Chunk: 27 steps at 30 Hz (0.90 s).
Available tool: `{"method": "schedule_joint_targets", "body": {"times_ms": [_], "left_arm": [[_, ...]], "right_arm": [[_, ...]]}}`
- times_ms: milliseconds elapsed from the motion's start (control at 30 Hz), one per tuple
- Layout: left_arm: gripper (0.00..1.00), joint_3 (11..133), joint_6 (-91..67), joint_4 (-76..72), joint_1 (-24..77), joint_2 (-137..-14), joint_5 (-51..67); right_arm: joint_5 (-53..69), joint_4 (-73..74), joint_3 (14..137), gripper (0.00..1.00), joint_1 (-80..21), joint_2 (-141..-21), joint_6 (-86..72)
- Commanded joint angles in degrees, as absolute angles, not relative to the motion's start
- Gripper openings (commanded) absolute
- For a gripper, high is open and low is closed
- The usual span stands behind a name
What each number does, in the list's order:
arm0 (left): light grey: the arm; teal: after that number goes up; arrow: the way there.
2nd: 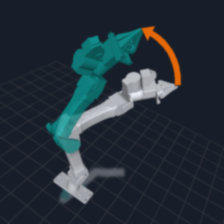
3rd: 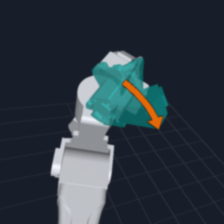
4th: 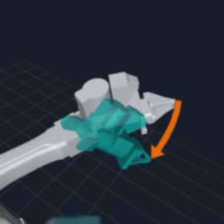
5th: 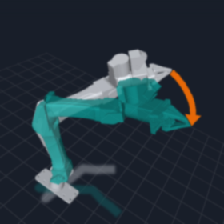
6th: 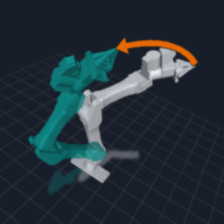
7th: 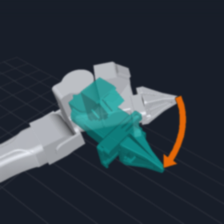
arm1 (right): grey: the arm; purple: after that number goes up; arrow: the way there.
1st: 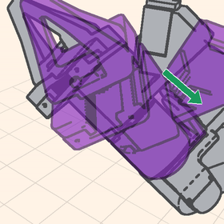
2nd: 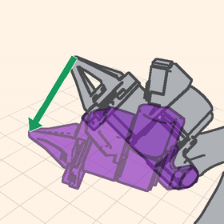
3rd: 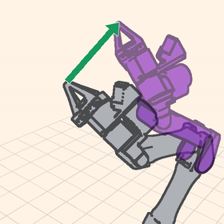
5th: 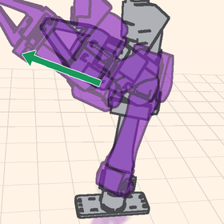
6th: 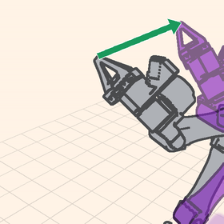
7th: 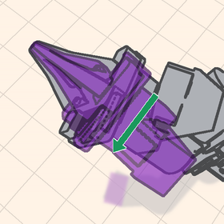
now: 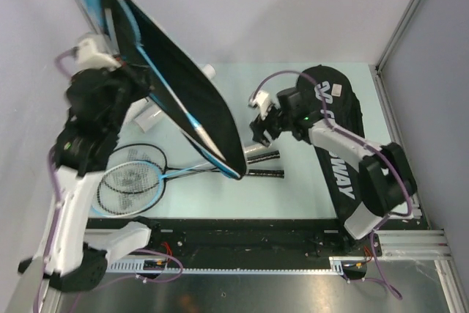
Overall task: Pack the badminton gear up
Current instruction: Pick up the racket from the center of the board.
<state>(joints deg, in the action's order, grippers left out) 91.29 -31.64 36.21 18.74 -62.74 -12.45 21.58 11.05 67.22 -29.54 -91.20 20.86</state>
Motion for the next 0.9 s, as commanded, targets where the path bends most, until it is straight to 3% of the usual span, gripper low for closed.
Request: {"method": "schedule_joint_targets", "body": {"times_ms": [0, 167, 233, 300, 600, 867], "left_arm": [[0.0, 94.4, -23.9, 35.2, 18.7, -55.1, -25.8], [0.0, 94.2, -21.7, 38.0, 18.7, -51.1, -33.4], [0.0, 94.5, -21.3, 38.2, 18.7, -49.7, -34.1], [0.0, 95.4, -20.7, 38.8, 18.6, -49.2, -35.2], [0.0, 94.4, -20.8, 40.3, 18.7, -48.7, -35.3], [0.0, 94.4, -21.5, 40.7, 18.6, -48.4, -33.8]], "right_arm": [[27.8, 7.8, 69.3, 0.78, -35.5, -92.8, 33.6], [26.9, 7.1, 72.3, 0.77, -43.0, -102.4, 35.5], [25.4, 8.1, 73.8, 0.68, -45.9, -104.6, 37.1], [23.2, 10.5, 76.2, 0.65, -48.3, -107.2, 38.7], [11.4, 6.3, 78.9, 0.59, -52.6, -112.8, 45.0], [10.3, 7.7, 84.7, 0.55, -54.5, -119.4, 48.0]]}}
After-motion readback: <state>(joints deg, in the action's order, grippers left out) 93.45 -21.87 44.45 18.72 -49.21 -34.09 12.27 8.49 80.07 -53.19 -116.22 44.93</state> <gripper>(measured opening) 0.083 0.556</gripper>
